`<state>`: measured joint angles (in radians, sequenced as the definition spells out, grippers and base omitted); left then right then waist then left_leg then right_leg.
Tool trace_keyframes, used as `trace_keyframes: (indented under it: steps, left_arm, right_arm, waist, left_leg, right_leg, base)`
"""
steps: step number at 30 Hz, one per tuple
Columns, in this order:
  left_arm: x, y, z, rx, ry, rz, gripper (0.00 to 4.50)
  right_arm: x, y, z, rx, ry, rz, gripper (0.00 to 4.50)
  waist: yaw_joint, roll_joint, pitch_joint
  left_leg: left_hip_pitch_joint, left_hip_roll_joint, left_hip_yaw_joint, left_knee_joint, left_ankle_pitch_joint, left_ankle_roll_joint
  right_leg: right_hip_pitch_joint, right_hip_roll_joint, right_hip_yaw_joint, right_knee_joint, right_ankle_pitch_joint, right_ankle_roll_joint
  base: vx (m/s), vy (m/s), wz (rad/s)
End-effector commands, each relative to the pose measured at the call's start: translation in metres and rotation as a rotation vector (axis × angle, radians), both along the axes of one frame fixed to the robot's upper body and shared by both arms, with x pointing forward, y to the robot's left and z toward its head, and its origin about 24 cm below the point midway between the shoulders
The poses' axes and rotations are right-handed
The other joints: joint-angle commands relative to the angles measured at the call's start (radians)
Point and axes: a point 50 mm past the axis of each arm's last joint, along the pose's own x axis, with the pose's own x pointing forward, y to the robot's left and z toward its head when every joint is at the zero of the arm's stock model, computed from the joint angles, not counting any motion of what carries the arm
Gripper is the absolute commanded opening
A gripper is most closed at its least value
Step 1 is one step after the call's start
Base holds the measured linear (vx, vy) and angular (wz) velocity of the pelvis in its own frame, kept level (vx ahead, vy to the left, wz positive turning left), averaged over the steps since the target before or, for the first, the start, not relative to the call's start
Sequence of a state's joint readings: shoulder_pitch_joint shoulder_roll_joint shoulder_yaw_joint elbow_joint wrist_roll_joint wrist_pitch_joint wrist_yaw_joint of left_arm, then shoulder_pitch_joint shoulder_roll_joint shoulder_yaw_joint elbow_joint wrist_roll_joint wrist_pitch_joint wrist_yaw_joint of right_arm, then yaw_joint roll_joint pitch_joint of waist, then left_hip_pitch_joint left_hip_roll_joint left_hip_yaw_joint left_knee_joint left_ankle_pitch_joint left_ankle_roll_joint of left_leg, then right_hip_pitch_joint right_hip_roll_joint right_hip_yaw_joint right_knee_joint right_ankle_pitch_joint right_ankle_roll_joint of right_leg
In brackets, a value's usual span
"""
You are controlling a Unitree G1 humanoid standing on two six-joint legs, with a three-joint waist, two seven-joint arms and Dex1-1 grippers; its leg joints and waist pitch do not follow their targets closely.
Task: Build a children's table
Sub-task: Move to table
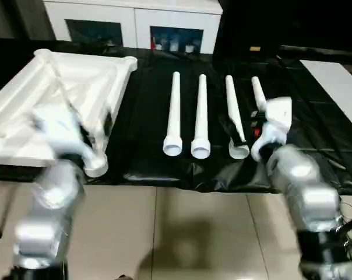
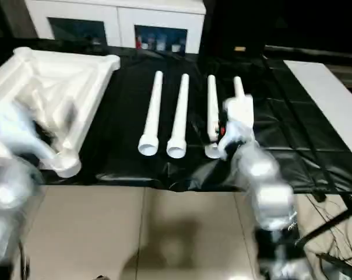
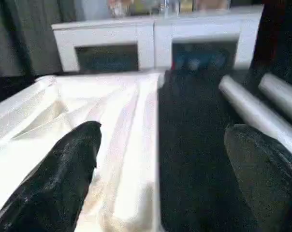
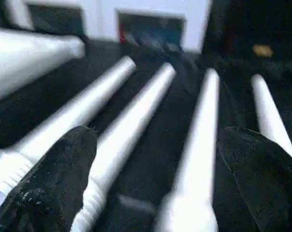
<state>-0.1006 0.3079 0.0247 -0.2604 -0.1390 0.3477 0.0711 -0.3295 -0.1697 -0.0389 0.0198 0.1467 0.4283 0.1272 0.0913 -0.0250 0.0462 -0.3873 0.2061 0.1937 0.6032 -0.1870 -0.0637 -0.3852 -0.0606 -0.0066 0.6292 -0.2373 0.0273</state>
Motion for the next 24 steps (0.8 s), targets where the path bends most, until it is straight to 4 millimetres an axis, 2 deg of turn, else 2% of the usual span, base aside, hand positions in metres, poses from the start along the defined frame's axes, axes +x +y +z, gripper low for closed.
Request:
trace_keyframes:
  steps: [1, 2, 3, 4, 5, 6, 7, 8, 9, 10, 11, 12, 13, 14, 15, 16, 17, 18, 19, 20, 21, 22, 23, 24]
  left_arm:
    - [-0.003, 0.007, -0.009, 0.006, 0.027, 0.042, 4.5]
    - [-0.005, 0.009, -0.012, 0.007, 0.035, 0.042, 4.5]
    - [-0.006, 0.01, -0.014, 0.013, 0.038, 0.039, 4.5]
    - [-0.007, 0.011, -0.016, 0.017, 0.046, 0.038, 4.5]
    - [-0.008, 0.012, -0.018, 0.028, 0.056, 0.033, 4.5]
    - [-0.009, 0.012, -0.02, 0.031, 0.062, 0.034, 4.5]
    - [-0.009, 0.012, -0.021, 0.031, 0.063, 0.042, 4.5]
    - [-0.009, 0.013, -0.022, 0.031, 0.062, 0.049, 4.5]
    - [-0.009, 0.014, -0.021, 0.032, 0.057, 0.066, 4.5]
    - [-0.007, 0.013, -0.021, 0.042, 0.054, 0.072, 4.5]
    - [-0.006, 0.012, -0.02, 0.05, 0.051, 0.074, 4.5]
    - [-0.005, 0.011, -0.02, 0.052, 0.049, 0.071, 4.5]
    - [-0.005, 0.01, -0.02, 0.052, 0.048, 0.068, 4.5]
    - [-0.004, 0.009, -0.019, 0.056, 0.046, 0.065, 4.5]
    - [-0.004, 0.008, -0.019, 0.061, 0.044, 0.062, 4.5]
    - [-0.004, 0.008, -0.019, 0.061, 0.044, 0.062, 4.5]
    - [-0.005, 0.008, -0.019, 0.071, 0.044, 0.075, 4.5]
    - [-0.005, 0.008, -0.019, 0.075, 0.044, 0.08, 4.5]
    - [-0.006, 0.008, -0.018, 0.076, 0.043, 0.081, 4.5]
    - [-0.006, 0.008, -0.018, 0.082, 0.042, 0.095, 4.5]
    - [-0.006, 0.008, -0.018, 0.082, 0.042, 0.095, 4.5]
    - [-0.006, 0.008, -0.015, 0.129, 0.027, 0.114, 4.5]
    - [-0.005, 0.007, -0.015, 0.142, 0.028, 0.117, 4.5]
    - [-0.004, 0.004, -0.014, 0.134, 0.024, 0.111, 4.5]
  right_arm:
    - [-0.001, -0.003, 0.0, 0.0, -0.023, -0.033, 4.41]
    - [-0.002, -0.002, -0.001, 0.005, -0.027, -0.019, 4.41]
    - [-0.003, -0.001, -0.001, 0.009, -0.028, -0.008, 4.41]
    - [-0.003, -0.001, -0.003, 0.008, -0.024, -0.004, 4.41]
    - [-0.003, -0.002, -0.004, 0.016, -0.017, -0.011, 4.41]
    - [-0.003, -0.003, -0.005, 0.019, -0.013, -0.025, 4.41]
    - [-0.003, -0.003, -0.006, 0.018, -0.011, -0.034, 4.41]
    - [-0.003, -0.004, -0.006, 0.017, -0.011, -0.041, 4.41]
    - [-0.003, -0.004, -0.007, 0.02, -0.011, -0.046, 4.41]
    - [-0.003, -0.004, -0.007, 0.015, -0.009, -0.049, 4.41]
    - [-0.003, -0.004, -0.008, 0.012, -0.008, -0.052, 4.41]
    - [-0.002, -0.005, -0.01, 0.003, -0.001, -0.053, 4.41]
    - [-0.002, -0.004, -0.011, -0.004, 0.003, -0.052, 4.41]
    - [-0.001, -0.004, -0.01, -0.006, -0.001, -0.044, 4.41]
    - [-0.001, -0.001, -0.009, 0.007, -0.003, -0.021, 4.41]
    - [-0.001, -0.001, -0.009, 0.007, -0.003, -0.021, 4.41]
    - [0.001, 0.003, -0.005, -0.06, -0.019, 0.01, 4.41]
    - [0.002, 0.005, -0.003, -0.097, -0.031, 0.02, 4.41]
    - [0.002, 0.006, -0.001, -0.136, -0.046, 0.033, 4.41]
    - [0.004, 0.011, 0.002, -0.234, -0.079, 0.049, 4.41]
    - [0.004, 0.011, 0.002, -0.234, -0.079, 0.049, 4.41]
    - [0.006, 0.011, -0.001, -0.142, -0.023, 0.055, 4.41]
    - [0.006, 0.01, -0.002, -0.107, -0.013, 0.05, 4.41]
    - [0.006, 0.004, -0.004, -0.027, 0.007, 0.01, 4.41]
  waist:
    - [0.024, 0.002, -0.063]
    - [0.046, -0.004, -0.051]
    - [0.044, -0.011, -0.042]
    - [0.052, 0.001, -0.043]
    - [0.034, 0.019, -0.046]
    - [0.013, 0.025, -0.048]
    - [-0.025, 0.037, -0.05]
    - [-0.038, 0.045, -0.044]
    - [-0.038, 0.037, -0.041]
    - [-0.04, 0.022, -0.034]
    - [-0.039, -0.003, -0.029]
    - [0.007, -0.028, -0.038]
    - [0.006, -0.027, -0.042]
    - [-0.007, -0.006, -0.04]
    - [-0.02, -0.009, -0.04]
    - [-0.039, 0.005, -0.042]
    - [-0.073, 0.025, -0.041]
    - [-0.106, 0.048, -0.052]
    - [-0.135, 0.052, -0.054]
    - [-0.121, 0.054, -0.053]
    - [-0.115, 0.048, -0.052]
    - [-0.099, 0.031, -0.057]
    - [-0.092, 0.012, -0.068]
    - [-0.044, -0.019, -0.057]
  left_leg:
    - [0.012, 0.004, -0.011, 0.023, -0.181, 0.104]
    - [0.002, -0.002, -0.029, 0.066, -0.248, 0.037]
    - [-0.012, -0.005, -0.047, 0.07, -0.247, 0.018]
    - [0.003, -0.015, -0.059, 0.052, -0.232, 0.005]
    - [0.061, -0.021, -0.032, -0.008, -0.227, 0.03]
    - [0.11, -0.02, -0.014, -0.038, -0.239, 0.063]
    - [0.151, -0.003, 0.011, -0.068, -0.264, 0.142]
    - [0.103, 0.034, 0.044, -0.116, -0.298, 0.176]
    - [0.099, 0.052, 0.07, -0.122, -0.319, 0.161]
    - [0.108, 0.07, 0.114, -0.123, -0.375, 0.096]
    - [0.132, 0.029, 0.151, -0.064, -0.481, -0.014]
    - [0.099, -0.01, 0.035, 0.136, -0.506, 0.012]
    - [0.018, -0.012, -0.047, 0.161, -0.423, 0.028]
    - [-0.034, 0.001, -0.149, 0.176, -0.263, 0.037]
    - [-0.029, -0.006, -0.166, 0.166, -0.24, 0.031]
    - [-0.019, -0.055, -0.152, 0.065, -0.156, 0.068]
    - [0.011, -0.084, -0.126, -0.04, -0.075, 0.217]
    - [0.064, -0.081, -0.134, -0.051, -0.035, 0.314]
    - [0.089, -0.066, -0.17, -0.065, 0.149, 0.502]
    - [0.104, -0.035, -0.178, -0.045, 0.339, 0.618]
    - [0.104, -0.018, -0.178, -0.04, 0.403, 0.632]
    - [0.097, 0.007, -0.179, -0.045, 0.399, 0.597]
    - [0.101, 0.024, -0.186, -0.033, 0.353, 0.534]
    - [0.022, 0.014, -0.157, 0.014, 0.094, 0.246]
  right_leg:
    - [0.047, -0.156, 0.154, -0.122, -0.01, -0.153]
    - [0.062, -0.167, 0.234, -0.149, -0.179, -0.175]
    - [0.07, -0.16, 0.248, -0.154, -0.25, -0.182]
    - [0.057, -0.11, 0.261, -0.152, -0.314, -0.169]
    - [-0.002, -0.005, 0.213, -0.123, -0.292, -0.116]
    - [-0.05, 0.042, 0.161, -0.093, -0.269, -0.078]
    - [-0.103, 0.063, 0.051, -0.013, -0.23, -0.063]
    - [-0.083, 0.026, -0.03, 0.054, -0.179, -0.075]
    - [-0.079, 0.006, -0.058, 0.062, -0.15, -0.089]
    - [-0.075, -0.034, -0.085, 0.052, -0.119, -0.125]
    - [-0.094, -0.074, -0.031, -0.059, -0.267, -0.168]
    - [-0.021, -0.284, 0.197, -0.201, -0.496, -0.183]
    - [0.06, -0.331, 0.244, -0.19, -0.548, -0.211]
    - [0.096, -0.373, 0.179, -0.193, -0.637, -0.245]
    - [0.083, -0.34, 0.148, -0.192, -0.627, -0.259]
    - [0.061, -0.197, 0.061, -0.161, -0.558, -0.258]
    - [0.002, -0.044, -0.031, -0.09, -0.462, -0.181]
    - [-0.038, 0.013, -0.067, -0.032, -0.368, -0.159]
    - [-0.073, 0.035, -0.096, 0.097, -0.18, -0.114]
    - [-0.107, 0.014, -0.099, 0.118, -0.122, -0.077]
    - [-0.112, 0.006, -0.097, 0.116, -0.102, -0.066]
    - [-0.09, -0.019, -0.077, 0.084, -0.066, -0.064]
    - [-0.075, -0.052, -0.044, 0.048, -0.031, -0.083]
    - [0.018, -0.21, 0.071, -0.039, 0.094, -0.231]
  base:
    - [-0.032, 0.122, -0.23]
    - [-0.032, 0.122, -0.23]
    - [-0.033, 0.201, -0.56]
    - [-0.055, 0.252, -0.57]
    - [-0.055, 0.252, -0.57]
    - [-0.084, 0.264, -0.46]
    - [-0.085, 0.273, -0.55]
    - [-0.085, 0.273, -0.55]
    - [-0.062, 0.246, -0.56]
    - [-0.057, 0.192, -0.42]
    - [-0.057, 0.192, -0.42]
    - [-0.002, 0.239, -0.38]
    - [0.035, 0.32, -0.64]
    - [0.035, 0.32, -0.64]
    - [-0.018, 0.36, -0.61]
    - [-0.054, 0.33, -0.17]
    - [-0.054, 0.33, -0.17]
    - [-0.036, 0.3, 0.08]
    - [-0.031, 0.288, 0.06]
    - [-0.031, 0.288, 0.06]
    - [-0.051, 0.236, -0.07]
    - [-0.067, 0.199, -0.07]
    - [-0.067, 0.199, -0.07]
    - [-0.088, 0.176, 0.04]
